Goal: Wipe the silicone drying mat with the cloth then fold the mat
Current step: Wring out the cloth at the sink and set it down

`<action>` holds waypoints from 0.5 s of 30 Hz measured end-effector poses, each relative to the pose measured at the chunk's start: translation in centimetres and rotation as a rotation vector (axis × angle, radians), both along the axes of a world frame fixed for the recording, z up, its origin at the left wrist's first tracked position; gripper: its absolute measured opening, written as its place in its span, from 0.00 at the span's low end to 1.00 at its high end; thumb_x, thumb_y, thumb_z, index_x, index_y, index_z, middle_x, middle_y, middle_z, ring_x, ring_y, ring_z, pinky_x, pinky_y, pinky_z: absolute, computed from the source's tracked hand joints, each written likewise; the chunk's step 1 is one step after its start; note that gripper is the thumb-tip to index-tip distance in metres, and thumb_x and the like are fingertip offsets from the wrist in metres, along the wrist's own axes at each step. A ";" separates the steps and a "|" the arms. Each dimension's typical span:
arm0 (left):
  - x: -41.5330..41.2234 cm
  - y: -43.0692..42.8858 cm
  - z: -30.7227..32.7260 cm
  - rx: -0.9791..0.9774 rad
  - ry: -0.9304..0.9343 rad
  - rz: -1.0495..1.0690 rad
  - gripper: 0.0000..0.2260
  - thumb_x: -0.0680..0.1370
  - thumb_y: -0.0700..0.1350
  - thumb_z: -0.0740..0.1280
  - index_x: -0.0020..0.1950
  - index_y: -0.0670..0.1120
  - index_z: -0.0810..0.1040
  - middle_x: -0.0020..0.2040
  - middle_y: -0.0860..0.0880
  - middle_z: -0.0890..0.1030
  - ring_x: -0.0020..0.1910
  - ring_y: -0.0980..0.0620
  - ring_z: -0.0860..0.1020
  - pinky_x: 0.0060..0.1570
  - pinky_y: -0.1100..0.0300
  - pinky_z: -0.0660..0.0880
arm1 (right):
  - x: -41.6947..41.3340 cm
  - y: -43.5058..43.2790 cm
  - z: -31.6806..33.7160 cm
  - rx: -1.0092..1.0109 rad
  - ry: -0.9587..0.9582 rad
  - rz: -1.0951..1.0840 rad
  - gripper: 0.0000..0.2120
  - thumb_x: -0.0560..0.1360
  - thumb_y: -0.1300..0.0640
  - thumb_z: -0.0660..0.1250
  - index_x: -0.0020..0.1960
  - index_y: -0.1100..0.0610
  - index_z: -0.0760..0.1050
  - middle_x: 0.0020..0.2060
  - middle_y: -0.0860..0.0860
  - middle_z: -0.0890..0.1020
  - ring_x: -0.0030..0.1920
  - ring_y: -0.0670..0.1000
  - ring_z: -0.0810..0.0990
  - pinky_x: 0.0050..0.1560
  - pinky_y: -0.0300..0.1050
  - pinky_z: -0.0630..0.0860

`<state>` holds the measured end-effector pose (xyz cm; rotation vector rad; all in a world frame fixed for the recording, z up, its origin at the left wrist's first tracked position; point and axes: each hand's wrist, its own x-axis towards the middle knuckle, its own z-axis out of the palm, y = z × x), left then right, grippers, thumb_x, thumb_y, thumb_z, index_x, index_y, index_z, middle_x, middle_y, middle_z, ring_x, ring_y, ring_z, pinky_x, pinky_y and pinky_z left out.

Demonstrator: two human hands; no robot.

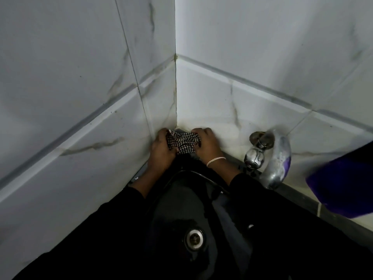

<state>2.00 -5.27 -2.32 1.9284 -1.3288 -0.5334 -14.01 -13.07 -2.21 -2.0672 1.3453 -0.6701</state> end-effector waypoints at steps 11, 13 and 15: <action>-0.7 0.1 -0.9 0.236 -0.841 -0.278 0.22 0.81 0.50 0.59 0.73 0.43 0.67 0.75 0.42 0.65 0.69 0.37 0.66 0.64 0.46 0.67 | 0.7 -0.3 -1.5 -0.256 0.616 0.182 0.13 0.73 0.61 0.64 0.57 0.61 0.77 0.58 0.58 0.77 0.58 0.63 0.74 0.58 0.56 0.72; -0.8 0.2 -0.7 0.258 -0.900 -0.289 0.22 0.82 0.48 0.55 0.74 0.42 0.67 0.77 0.42 0.63 0.70 0.37 0.66 0.64 0.46 0.65 | 0.9 0.4 -1.0 -0.245 0.688 0.138 0.14 0.74 0.59 0.63 0.58 0.58 0.77 0.61 0.54 0.76 0.61 0.63 0.71 0.56 0.56 0.73; -1.1 0.1 -0.6 0.277 -0.931 -0.300 0.22 0.82 0.47 0.53 0.75 0.41 0.66 0.79 0.42 0.60 0.73 0.36 0.64 0.65 0.46 0.65 | 1.1 1.2 -0.6 -0.231 0.752 0.120 0.15 0.75 0.58 0.62 0.59 0.57 0.78 0.64 0.54 0.74 0.64 0.63 0.69 0.57 0.57 0.73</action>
